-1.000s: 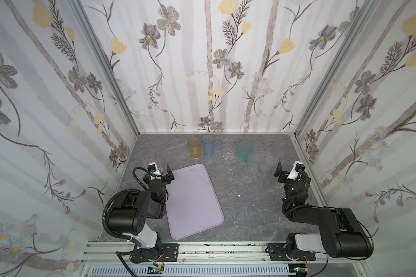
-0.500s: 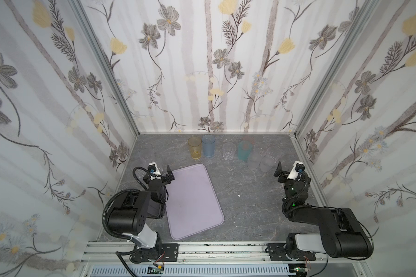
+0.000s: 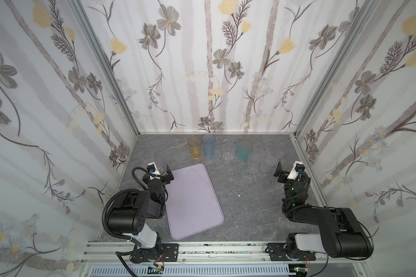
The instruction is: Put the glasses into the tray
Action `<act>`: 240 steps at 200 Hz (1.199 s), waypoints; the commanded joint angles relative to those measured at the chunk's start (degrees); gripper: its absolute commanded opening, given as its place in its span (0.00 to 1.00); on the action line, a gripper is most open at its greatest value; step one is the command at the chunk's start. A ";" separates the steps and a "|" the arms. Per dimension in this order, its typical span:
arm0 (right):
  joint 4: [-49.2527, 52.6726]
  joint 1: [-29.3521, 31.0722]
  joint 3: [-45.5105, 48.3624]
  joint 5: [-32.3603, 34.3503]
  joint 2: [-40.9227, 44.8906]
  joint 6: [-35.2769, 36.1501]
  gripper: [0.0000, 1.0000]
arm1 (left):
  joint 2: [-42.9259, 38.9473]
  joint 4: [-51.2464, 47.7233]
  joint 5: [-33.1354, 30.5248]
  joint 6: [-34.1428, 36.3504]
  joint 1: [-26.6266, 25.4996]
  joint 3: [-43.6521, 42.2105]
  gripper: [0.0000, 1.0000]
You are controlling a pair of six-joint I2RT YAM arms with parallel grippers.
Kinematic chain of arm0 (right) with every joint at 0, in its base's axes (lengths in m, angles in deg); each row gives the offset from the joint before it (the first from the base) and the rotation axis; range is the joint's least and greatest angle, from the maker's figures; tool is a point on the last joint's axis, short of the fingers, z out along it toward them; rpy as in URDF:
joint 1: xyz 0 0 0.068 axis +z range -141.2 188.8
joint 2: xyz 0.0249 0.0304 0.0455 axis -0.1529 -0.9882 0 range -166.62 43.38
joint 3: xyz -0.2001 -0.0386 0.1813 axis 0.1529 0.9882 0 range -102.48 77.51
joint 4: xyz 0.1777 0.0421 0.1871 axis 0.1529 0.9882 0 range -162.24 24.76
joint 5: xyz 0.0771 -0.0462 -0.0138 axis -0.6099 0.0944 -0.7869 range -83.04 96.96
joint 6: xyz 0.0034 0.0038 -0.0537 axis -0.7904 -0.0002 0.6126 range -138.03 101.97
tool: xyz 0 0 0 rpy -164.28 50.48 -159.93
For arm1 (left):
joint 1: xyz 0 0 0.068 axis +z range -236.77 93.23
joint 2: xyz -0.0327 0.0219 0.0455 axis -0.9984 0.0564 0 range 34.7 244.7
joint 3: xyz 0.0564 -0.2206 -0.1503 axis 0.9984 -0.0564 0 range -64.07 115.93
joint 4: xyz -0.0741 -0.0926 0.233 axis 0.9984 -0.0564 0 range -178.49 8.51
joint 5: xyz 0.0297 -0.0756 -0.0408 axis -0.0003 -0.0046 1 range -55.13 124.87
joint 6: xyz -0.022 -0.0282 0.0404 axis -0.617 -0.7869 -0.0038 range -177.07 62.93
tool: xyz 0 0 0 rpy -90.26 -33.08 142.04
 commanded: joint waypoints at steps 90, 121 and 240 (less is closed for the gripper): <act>44.99 10.65 -16.86 28.32 15.80 -9.41 1.00 | -18.76 -14.71 -24.14 -1.75 -10.52 -0.43 1.00; 71.15 13.05 -30.94 27.43 14.84 -30.43 1.00 | -28.83 -27.71 -36.51 -3.56 -15.13 3.14 1.00; 91.76 32.21 -35.85 -9.32 11.66 -39.68 0.65 | -46.62 -75.85 9.16 -26.80 -1.22 18.53 0.80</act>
